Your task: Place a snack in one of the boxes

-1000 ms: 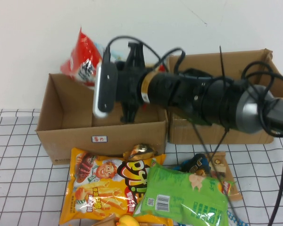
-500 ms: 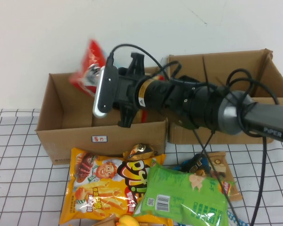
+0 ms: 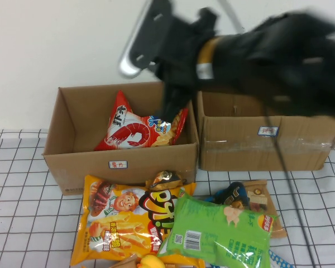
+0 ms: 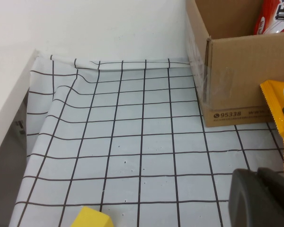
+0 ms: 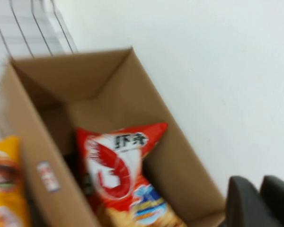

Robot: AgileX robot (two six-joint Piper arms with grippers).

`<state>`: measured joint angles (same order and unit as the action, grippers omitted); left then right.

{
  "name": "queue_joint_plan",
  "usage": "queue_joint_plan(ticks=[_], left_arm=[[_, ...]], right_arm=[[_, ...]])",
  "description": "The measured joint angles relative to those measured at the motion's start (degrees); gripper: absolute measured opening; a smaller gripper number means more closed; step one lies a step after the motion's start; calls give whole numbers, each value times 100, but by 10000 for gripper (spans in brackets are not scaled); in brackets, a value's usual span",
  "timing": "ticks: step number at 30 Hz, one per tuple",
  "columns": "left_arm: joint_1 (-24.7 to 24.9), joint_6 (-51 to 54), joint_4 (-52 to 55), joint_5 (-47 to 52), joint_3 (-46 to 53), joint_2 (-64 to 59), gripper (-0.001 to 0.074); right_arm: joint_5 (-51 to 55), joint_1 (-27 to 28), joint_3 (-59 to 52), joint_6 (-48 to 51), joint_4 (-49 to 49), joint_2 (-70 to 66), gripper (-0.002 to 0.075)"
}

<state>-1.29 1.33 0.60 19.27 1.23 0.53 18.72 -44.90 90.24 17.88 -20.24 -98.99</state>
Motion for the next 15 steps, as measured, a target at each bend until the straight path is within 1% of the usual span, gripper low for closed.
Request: queue_joint_plan(ticks=[2, 5, 11, 15], left_arm=[[0, 0, 0, 0, 0, 0, -3], [0, 0, 0, 0, 0, 0, -3], [0, 0, 0, 0, 0, 0, -3], [0, 0, 0, 0, 0, 0, -3]], right_arm=[[16, -12, -475, -159, 254, 568, 35], [-115, -12, -1359, -254, 649, 1345, 9], [-168, -12, -2862, -268, 1120, 2970, 0], [-168, -12, -3612, -268, 1390, 3964, 0]])
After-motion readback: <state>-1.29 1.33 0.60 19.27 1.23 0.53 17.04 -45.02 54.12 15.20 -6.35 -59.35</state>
